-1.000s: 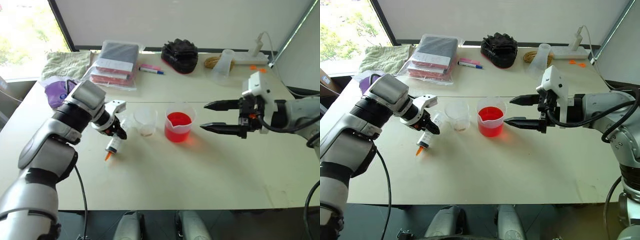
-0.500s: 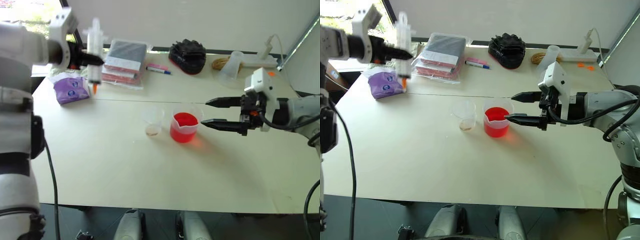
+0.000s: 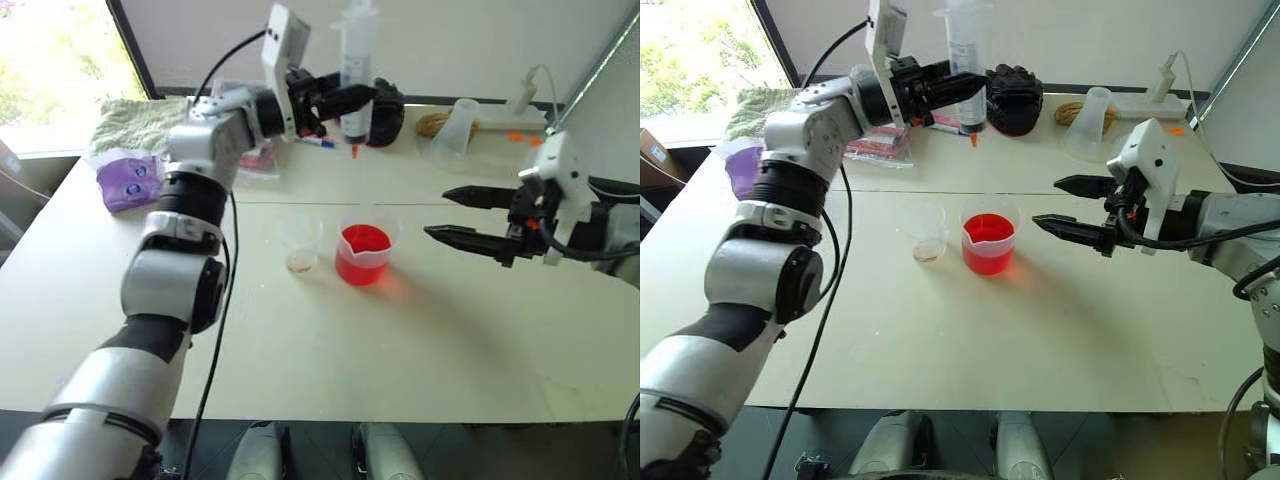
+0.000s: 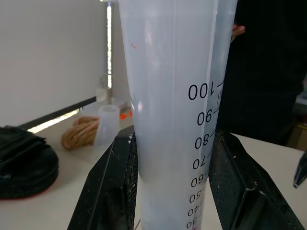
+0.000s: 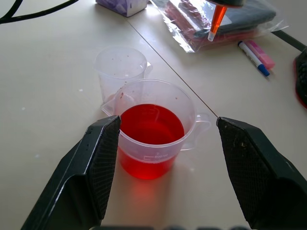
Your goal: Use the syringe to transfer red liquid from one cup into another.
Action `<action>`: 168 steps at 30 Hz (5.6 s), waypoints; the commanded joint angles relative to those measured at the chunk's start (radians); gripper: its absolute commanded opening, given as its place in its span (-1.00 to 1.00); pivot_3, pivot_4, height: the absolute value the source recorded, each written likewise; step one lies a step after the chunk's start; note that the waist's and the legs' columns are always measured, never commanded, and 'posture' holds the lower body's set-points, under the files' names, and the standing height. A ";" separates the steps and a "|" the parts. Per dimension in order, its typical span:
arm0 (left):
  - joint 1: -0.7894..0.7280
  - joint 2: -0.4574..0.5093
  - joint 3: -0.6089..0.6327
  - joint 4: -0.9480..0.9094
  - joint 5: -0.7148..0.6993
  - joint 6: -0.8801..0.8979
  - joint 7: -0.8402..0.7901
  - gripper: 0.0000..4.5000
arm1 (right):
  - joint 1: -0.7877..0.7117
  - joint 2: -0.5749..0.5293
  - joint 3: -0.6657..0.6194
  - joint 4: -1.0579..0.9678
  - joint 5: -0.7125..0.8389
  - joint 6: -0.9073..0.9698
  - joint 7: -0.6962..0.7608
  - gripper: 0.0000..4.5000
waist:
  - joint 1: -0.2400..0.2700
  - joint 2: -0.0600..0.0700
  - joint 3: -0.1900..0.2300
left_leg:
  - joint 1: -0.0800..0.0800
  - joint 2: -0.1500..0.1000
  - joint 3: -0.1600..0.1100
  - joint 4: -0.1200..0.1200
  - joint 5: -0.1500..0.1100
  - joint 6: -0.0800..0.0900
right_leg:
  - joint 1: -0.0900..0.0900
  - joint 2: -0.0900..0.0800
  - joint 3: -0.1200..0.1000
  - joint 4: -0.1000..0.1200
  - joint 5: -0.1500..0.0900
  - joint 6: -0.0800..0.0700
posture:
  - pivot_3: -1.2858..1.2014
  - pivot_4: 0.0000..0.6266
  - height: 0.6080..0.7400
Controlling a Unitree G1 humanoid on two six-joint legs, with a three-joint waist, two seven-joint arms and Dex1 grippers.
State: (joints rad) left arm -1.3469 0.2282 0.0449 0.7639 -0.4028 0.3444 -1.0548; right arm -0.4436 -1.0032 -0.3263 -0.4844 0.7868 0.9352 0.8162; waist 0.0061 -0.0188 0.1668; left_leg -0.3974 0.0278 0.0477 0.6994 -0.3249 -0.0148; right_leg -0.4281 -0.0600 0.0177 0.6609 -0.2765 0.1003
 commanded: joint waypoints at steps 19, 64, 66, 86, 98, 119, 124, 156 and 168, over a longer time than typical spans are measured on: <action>0.417 -0.076 -0.118 -0.434 0.009 -0.100 -0.064 -0.33 | -0.146 0.079 -0.050 0.039 0.078 0.011 -0.198 0.48 | 0.005 0.000 0.000 | 0.003 0.001 -0.001 0.000 0.000 0.000 | 0.002 0.001 0.002 0.002 0.000 0.000 | 0.03 -0.52 1.00; 0.447 -0.097 -0.161 -0.254 0.131 -0.359 -0.039 -0.33 | -0.235 0.280 0.116 -0.022 0.096 0.105 -0.537 0.48 | 0.004 0.001 0.000 | 0.003 0.001 -0.001 0.000 -0.001 0.001 | 0.002 0.001 0.002 0.001 0.000 0.000 | 0.03 -0.52 1.00; 0.451 -0.095 -0.163 -0.268 0.124 -0.349 -0.046 -0.33 | -0.236 0.285 0.120 -0.017 0.087 0.100 -0.536 0.48 | 0.004 0.001 0.000 | 0.003 0.001 -0.001 0.000 -0.001 0.001 | 0.002 0.001 0.002 0.001 0.000 0.000 | 0.03 -0.52 1.00; 0.480 -0.080 -0.183 -0.314 0.134 -0.328 -0.071 -0.33 | -0.286 0.462 0.196 0.030 -0.039 0.049 -0.576 -0.33 | 0.001 0.001 0.000 | 0.002 0.002 -0.001 -0.001 -0.001 0.001 | 0.002 0.002 0.002 0.000 0.000 0.000 | 0.03 -0.52 1.00; 0.492 -0.087 -0.188 -0.331 0.132 -0.321 -0.080 -0.33 | -0.302 0.547 0.122 0.017 0.035 0.071 -0.612 -0.98 | 0.000 0.001 0.000 | 0.002 0.002 -0.001 -0.001 -0.001 0.001 | 0.002 0.002 0.002 0.000 0.000 0.000 | 0.03 -0.52 1.00; 0.523 -0.090 -0.202 -0.367 0.137 -0.305 -0.091 -0.33 | -0.395 0.614 0.002 0.069 0.249 0.065 -0.743 -0.98 | -0.002 0.001 0.000 | 0.002 0.003 -0.002 -0.001 -0.001 0.001 | 0.002 0.002 0.002 0.000 0.000 0.000 | 0.03 -0.52 1.00; 0.532 -0.094 -0.211 -0.373 0.139 -0.302 -0.094 -0.33 | -0.404 0.607 -0.002 0.076 0.283 0.058 -0.767 -0.98 | -0.002 0.001 0.000 | 0.002 0.003 -0.002 -0.001 -0.001 0.001 | 0.002 0.002 0.002 0.000 0.000 0.000 | 0.03 -0.52 1.00; 0.534 -0.102 -0.212 -0.383 0.143 -0.298 -0.086 -0.33 | -0.404 0.579 0.009 0.088 0.356 0.050 -0.798 -0.98 | -0.003 0.001 0.000 | 0.002 0.003 -0.002 -0.002 -0.001 0.001 | 0.002 0.002 0.002 -0.001 0.000 0.000 | 0.03 -0.52 1.00; 0.508 -0.117 -0.182 -0.379 0.126 -0.307 -0.062 -0.33 | -0.390 0.570 0.020 0.073 0.376 0.064 -0.776 -0.71 | -0.002 0.001 0.000 | 0.002 0.003 -0.002 -0.002 -0.001 0.001 | 0.002 0.002 0.001 -0.002 0.000 0.000 | 0.03 -0.52 1.00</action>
State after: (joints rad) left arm -0.8222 0.1408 -0.0828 0.4284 -0.2752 0.0575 -1.0851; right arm -0.7862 -0.4353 -0.2769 -0.3738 1.1435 1.0610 0.0379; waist 0.0040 -0.0181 0.1664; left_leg -0.3954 0.0313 0.0461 0.6973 -0.3257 -0.0134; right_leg -0.4263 -0.0579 0.0191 0.6591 -0.2765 0.1002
